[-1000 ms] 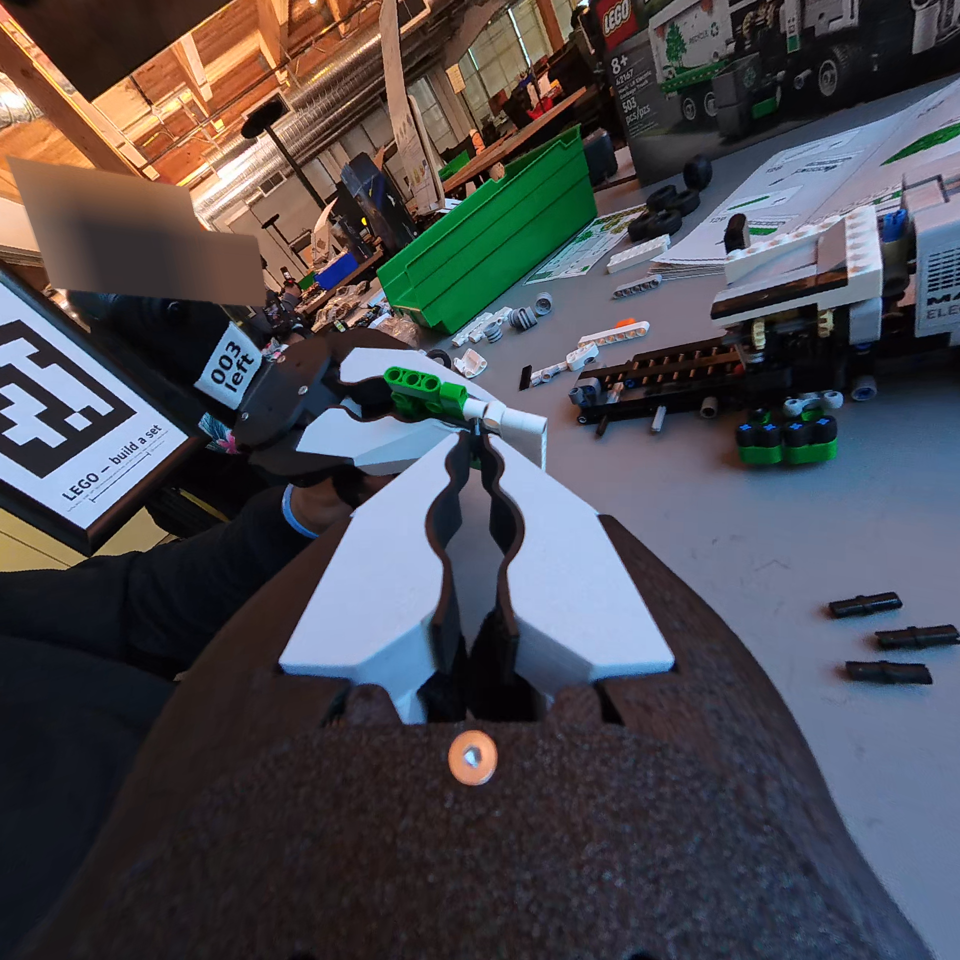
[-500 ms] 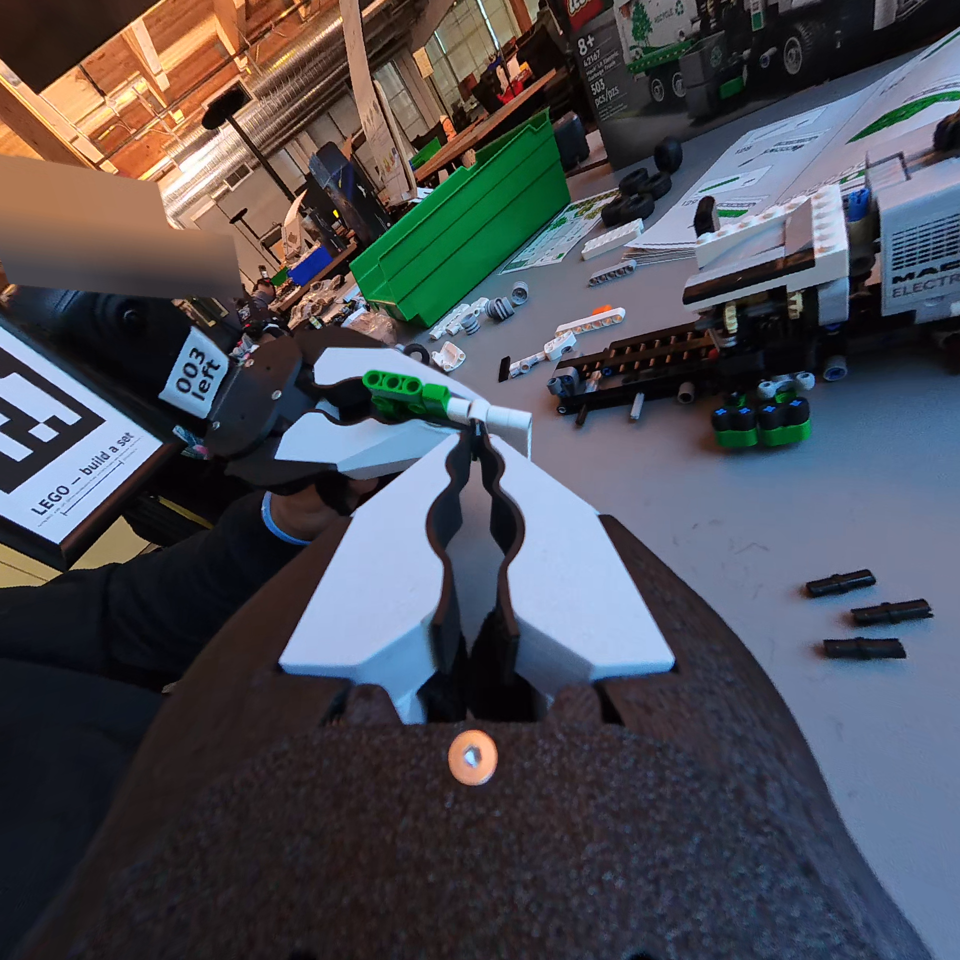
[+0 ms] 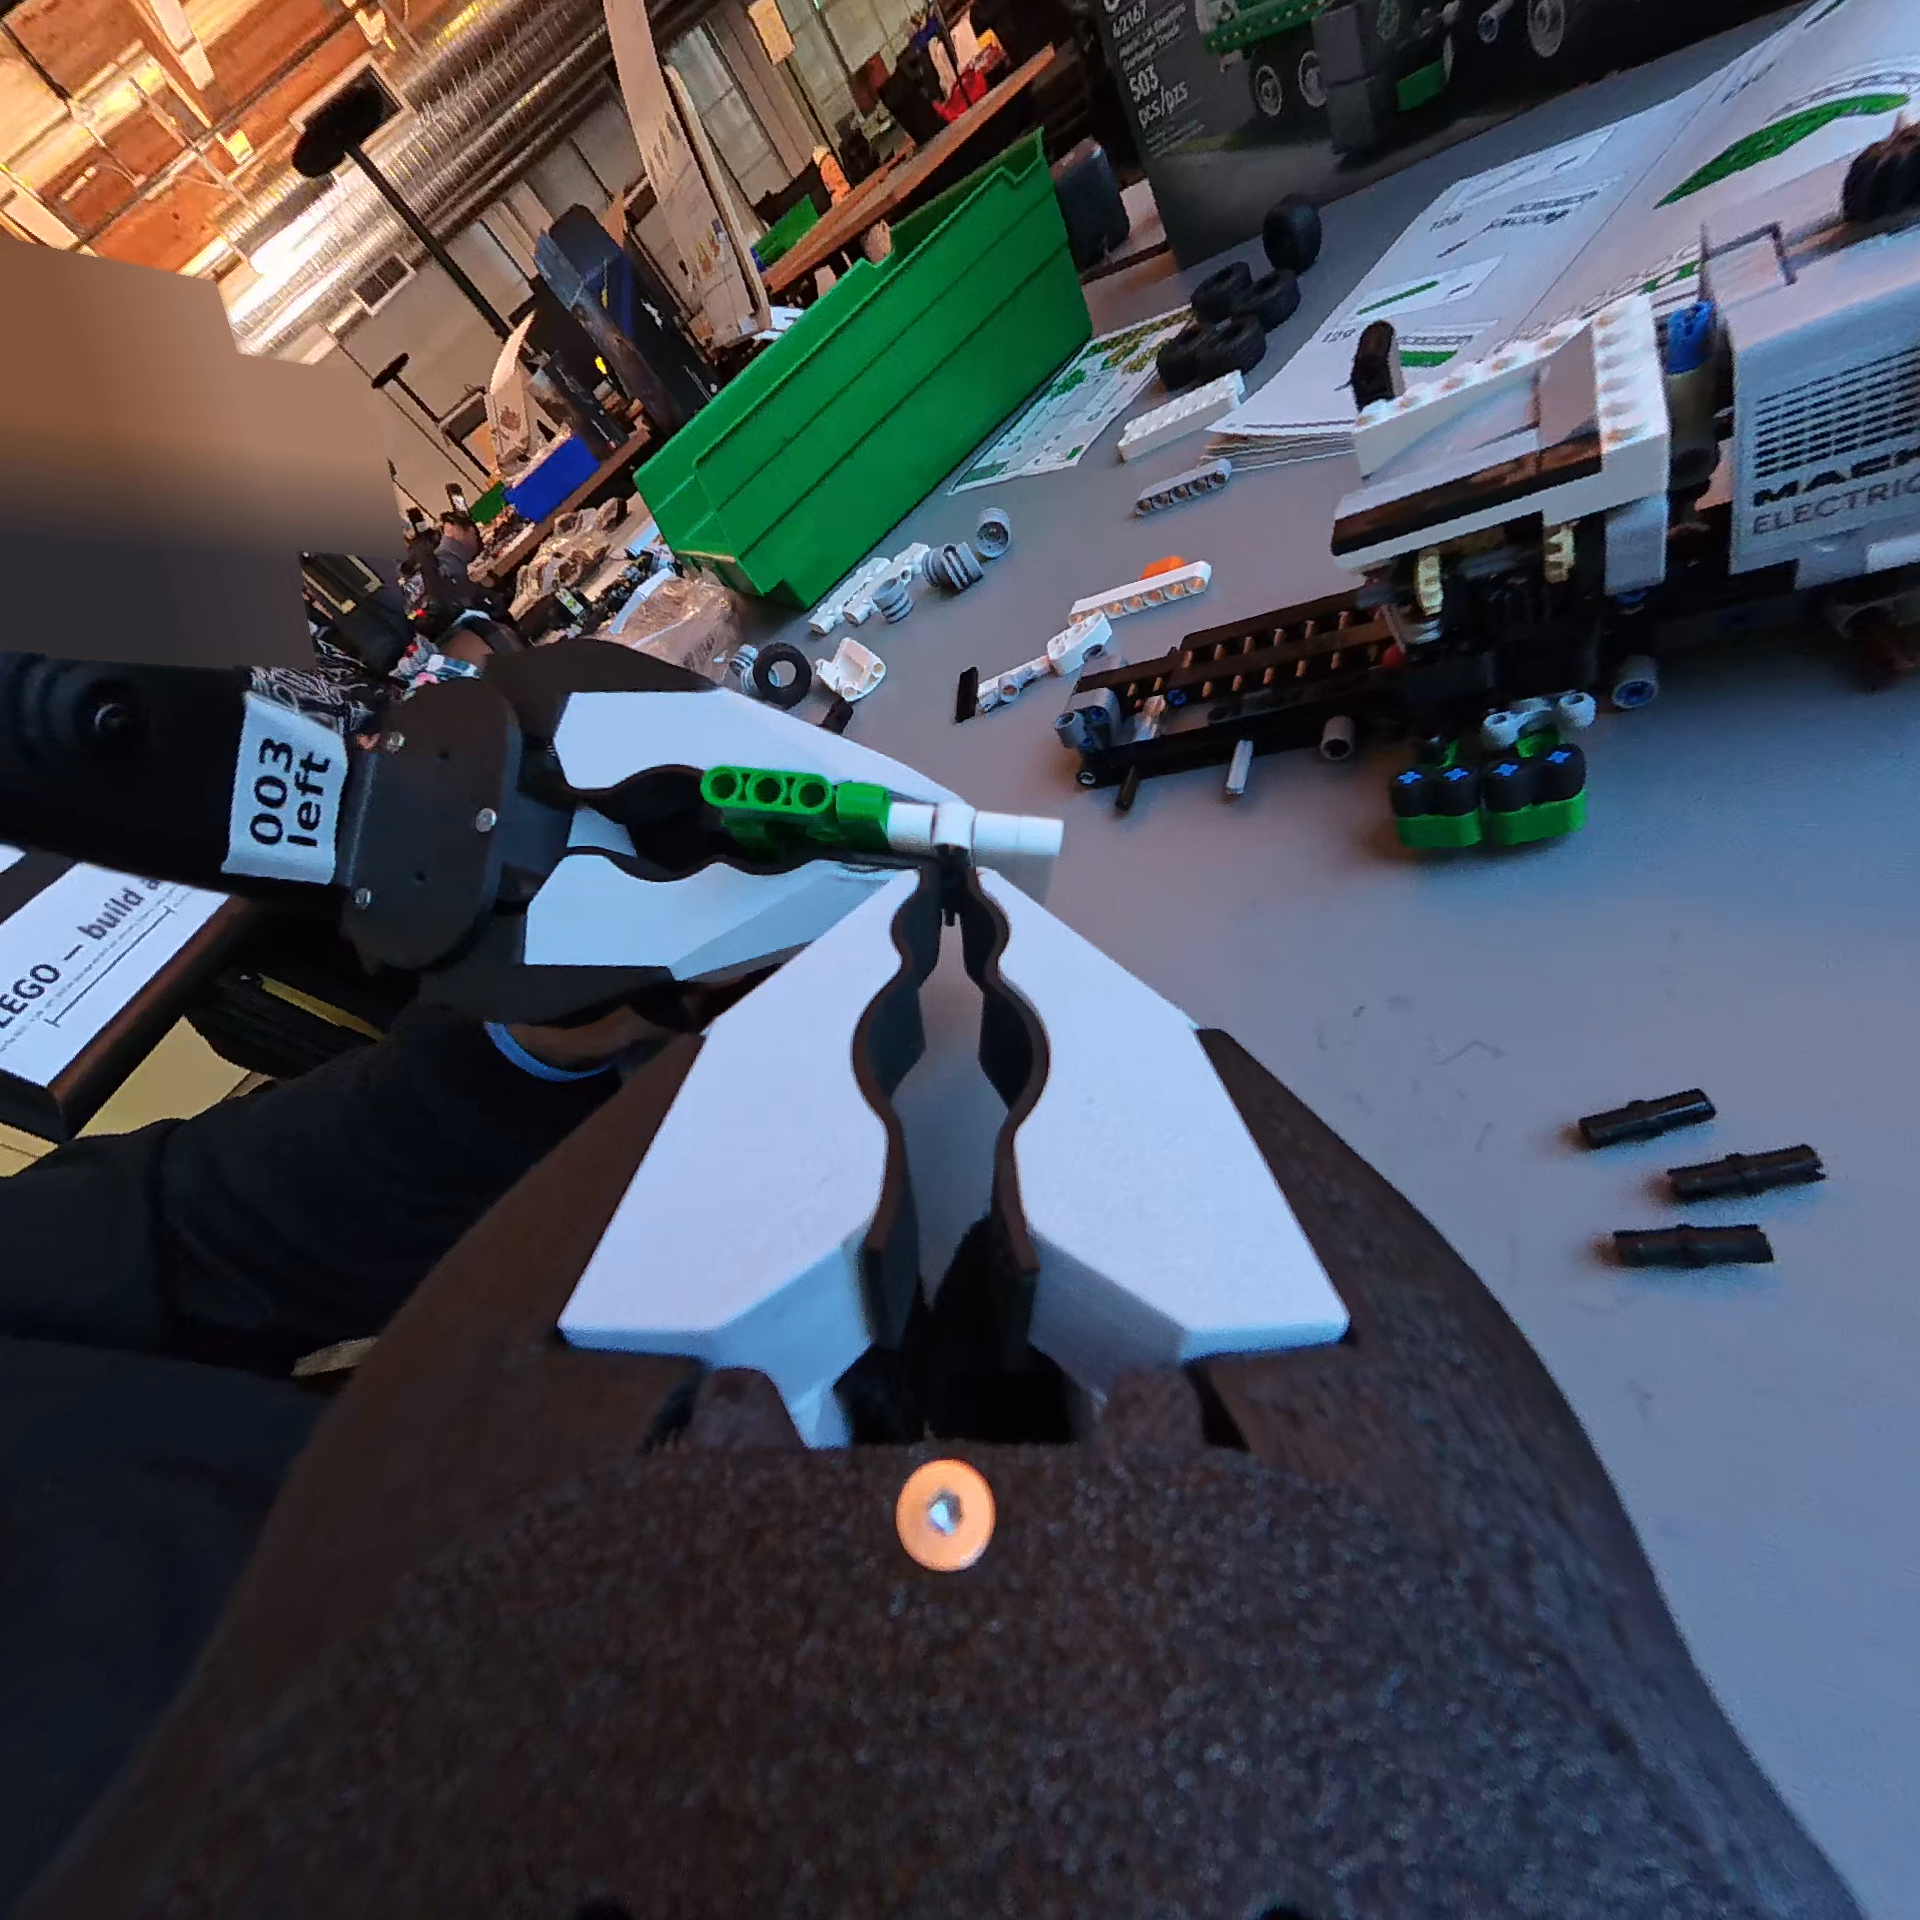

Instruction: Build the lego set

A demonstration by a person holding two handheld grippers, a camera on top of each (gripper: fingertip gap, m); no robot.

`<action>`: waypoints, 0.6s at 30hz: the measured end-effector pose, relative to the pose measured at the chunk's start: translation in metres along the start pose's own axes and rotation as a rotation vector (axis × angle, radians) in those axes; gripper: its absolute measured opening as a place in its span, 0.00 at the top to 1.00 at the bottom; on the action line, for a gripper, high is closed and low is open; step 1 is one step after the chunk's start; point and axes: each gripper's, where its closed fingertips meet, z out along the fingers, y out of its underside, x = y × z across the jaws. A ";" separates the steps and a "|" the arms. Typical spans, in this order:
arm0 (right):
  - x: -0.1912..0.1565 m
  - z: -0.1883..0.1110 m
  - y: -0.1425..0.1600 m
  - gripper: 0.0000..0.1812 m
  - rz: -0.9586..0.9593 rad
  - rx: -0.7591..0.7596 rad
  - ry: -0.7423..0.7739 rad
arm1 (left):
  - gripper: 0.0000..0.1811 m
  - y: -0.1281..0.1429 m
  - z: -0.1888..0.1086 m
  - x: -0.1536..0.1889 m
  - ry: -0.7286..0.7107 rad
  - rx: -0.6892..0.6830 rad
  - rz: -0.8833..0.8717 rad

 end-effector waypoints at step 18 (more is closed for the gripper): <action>0.004 0.003 0.013 0.99 -0.018 -0.102 0.028 | 0.97 0.013 0.000 0.003 -0.053 -0.055 0.260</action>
